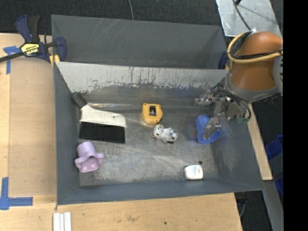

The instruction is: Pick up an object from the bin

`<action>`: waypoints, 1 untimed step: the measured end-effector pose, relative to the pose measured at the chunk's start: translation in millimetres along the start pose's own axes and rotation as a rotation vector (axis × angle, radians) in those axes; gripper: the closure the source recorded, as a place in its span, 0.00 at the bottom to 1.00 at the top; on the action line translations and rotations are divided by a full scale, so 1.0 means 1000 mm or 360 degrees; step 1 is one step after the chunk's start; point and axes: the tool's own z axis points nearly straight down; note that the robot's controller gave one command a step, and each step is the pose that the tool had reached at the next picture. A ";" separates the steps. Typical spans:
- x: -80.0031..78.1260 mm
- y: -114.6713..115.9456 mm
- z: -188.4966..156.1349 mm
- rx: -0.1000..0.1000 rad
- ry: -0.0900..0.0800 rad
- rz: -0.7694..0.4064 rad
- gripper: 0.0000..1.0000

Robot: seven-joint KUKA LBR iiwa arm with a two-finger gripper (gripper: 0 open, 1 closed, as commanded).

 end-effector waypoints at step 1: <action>-0.017 -0.041 0.061 -0.0012 -0.0014 -0.0474 1.00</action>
Offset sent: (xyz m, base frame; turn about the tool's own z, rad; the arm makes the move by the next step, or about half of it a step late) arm 0.0000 0.0000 0.0000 0.0000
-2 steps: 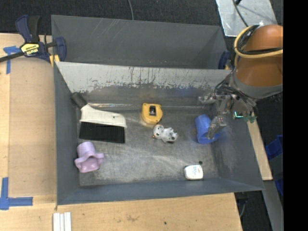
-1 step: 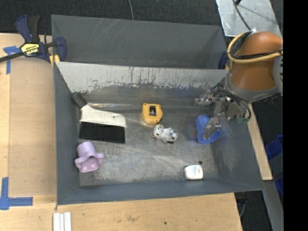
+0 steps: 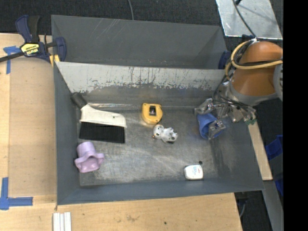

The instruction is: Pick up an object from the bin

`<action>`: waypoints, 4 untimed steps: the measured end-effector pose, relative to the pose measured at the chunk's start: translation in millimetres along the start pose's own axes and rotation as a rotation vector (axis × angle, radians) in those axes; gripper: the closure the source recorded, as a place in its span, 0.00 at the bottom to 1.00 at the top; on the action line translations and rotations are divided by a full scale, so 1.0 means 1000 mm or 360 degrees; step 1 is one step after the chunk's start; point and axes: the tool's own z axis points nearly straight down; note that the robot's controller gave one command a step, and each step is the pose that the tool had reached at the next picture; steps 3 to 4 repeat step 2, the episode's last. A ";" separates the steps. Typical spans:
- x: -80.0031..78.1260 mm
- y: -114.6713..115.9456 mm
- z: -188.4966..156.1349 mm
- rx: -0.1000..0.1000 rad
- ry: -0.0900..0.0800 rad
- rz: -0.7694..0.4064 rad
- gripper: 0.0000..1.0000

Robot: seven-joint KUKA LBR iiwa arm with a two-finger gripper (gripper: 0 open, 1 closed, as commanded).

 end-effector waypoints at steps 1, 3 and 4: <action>0.000 0.000 0.000 0.0000 0.0000 -0.0001 1.00; -0.011 -0.001 -0.117 0.0002 0.0028 -0.0013 1.00; -0.011 -0.001 -0.117 0.0002 0.0028 -0.0013 1.00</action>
Offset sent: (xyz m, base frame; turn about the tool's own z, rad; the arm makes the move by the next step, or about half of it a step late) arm 0.0071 0.0023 0.1162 -0.0103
